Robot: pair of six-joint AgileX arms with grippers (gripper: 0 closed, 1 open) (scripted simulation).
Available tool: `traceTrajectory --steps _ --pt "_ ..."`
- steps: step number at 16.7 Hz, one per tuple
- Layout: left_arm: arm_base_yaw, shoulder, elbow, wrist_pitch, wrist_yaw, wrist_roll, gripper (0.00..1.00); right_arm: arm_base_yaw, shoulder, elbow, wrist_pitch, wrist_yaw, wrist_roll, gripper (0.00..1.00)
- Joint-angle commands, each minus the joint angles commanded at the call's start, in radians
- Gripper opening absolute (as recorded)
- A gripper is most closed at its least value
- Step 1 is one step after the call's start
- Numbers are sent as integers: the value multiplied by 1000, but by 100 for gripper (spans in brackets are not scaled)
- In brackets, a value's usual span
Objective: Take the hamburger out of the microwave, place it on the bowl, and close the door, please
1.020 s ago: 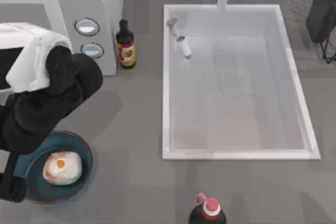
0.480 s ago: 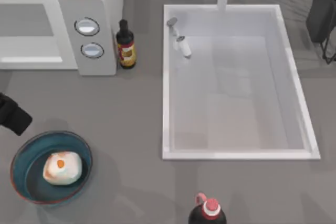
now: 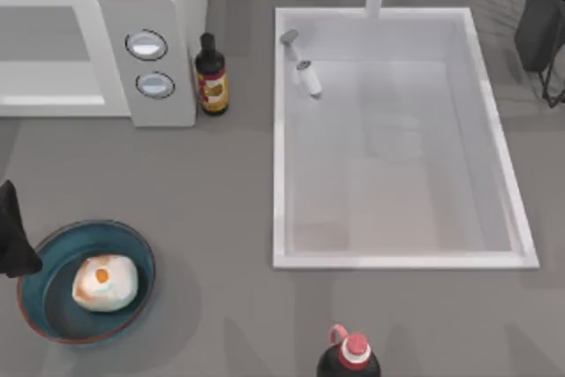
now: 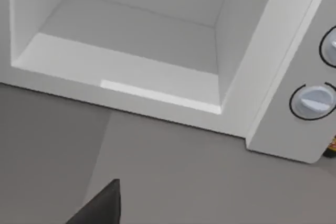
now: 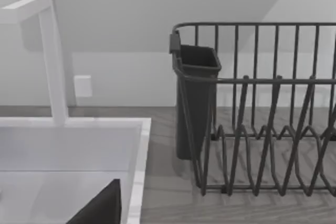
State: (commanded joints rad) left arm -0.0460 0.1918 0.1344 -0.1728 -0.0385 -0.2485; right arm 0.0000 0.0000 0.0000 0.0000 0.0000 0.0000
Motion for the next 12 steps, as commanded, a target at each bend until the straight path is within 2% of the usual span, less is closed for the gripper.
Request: traceTrajectory --steps 5,11,12 --pt "43 -179 -125 160 37 232 100 0 0 0 0 0 0 100" --pt "46 -192 -134 173 39 249 100 0 0 0 0 0 0 100" --pt "46 -192 -134 173 39 249 92 0 0 0 0 0 0 100"
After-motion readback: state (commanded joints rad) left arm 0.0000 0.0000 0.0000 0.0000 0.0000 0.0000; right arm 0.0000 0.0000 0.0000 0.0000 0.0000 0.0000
